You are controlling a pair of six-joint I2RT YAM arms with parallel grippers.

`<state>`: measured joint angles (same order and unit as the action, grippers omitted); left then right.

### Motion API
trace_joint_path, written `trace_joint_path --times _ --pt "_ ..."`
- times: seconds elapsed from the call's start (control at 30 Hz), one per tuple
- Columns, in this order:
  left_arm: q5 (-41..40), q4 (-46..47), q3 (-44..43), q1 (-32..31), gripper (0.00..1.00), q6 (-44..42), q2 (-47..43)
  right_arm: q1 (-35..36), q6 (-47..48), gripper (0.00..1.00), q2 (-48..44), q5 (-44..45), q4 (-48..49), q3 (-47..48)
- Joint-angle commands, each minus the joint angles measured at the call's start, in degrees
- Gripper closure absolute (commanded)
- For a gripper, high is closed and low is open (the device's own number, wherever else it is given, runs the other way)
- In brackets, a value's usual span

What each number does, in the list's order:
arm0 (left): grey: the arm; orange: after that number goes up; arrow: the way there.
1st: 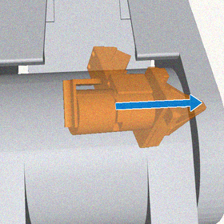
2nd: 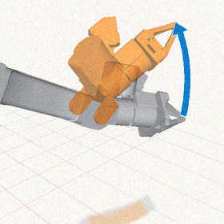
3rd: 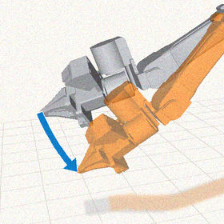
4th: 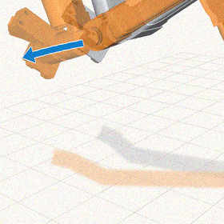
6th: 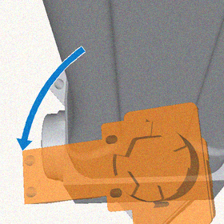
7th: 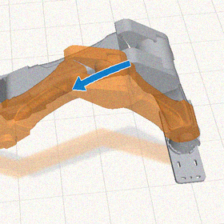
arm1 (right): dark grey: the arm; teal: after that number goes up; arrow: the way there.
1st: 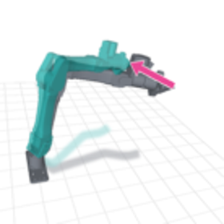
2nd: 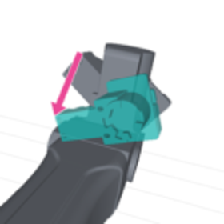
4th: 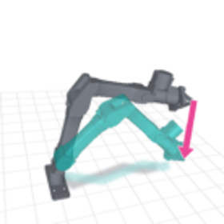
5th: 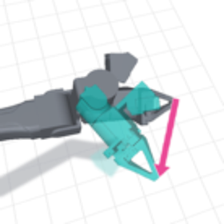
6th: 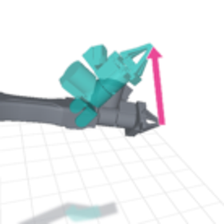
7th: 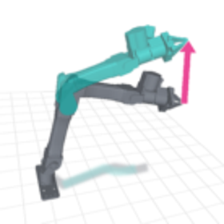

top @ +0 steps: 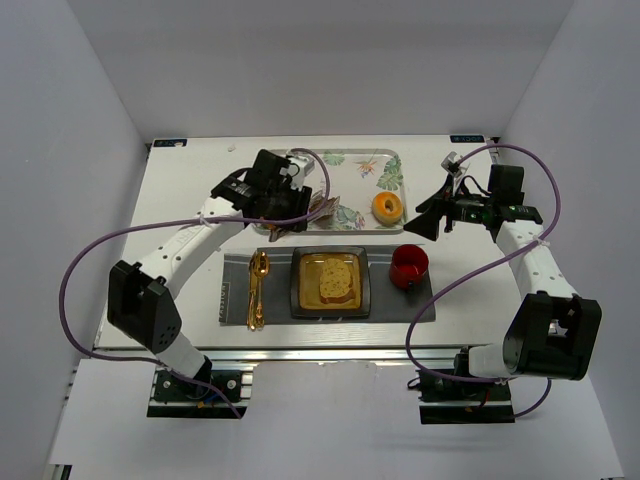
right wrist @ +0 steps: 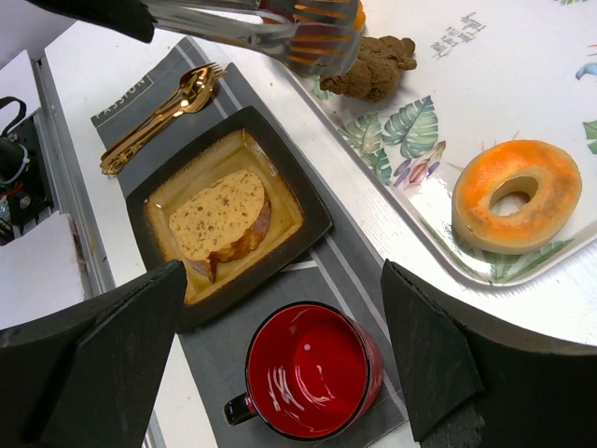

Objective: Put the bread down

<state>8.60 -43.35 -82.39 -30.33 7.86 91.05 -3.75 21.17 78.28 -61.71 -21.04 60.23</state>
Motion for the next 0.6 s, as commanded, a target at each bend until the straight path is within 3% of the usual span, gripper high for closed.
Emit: trace_joint_path --times 0.0,0.57 --pt "-6.92 -2.87 -2.95 -2.27 0.44 -3.55 -0.78 -0.29 -0.25 0.11 -0.06 -1.48 0.56 1.47" --pt "-17.64 -1.65 -1.46 -8.78 0.43 -7.77 3.26 -0.29 -0.86 0.11 1.0 -2.1 0.56 2.26"
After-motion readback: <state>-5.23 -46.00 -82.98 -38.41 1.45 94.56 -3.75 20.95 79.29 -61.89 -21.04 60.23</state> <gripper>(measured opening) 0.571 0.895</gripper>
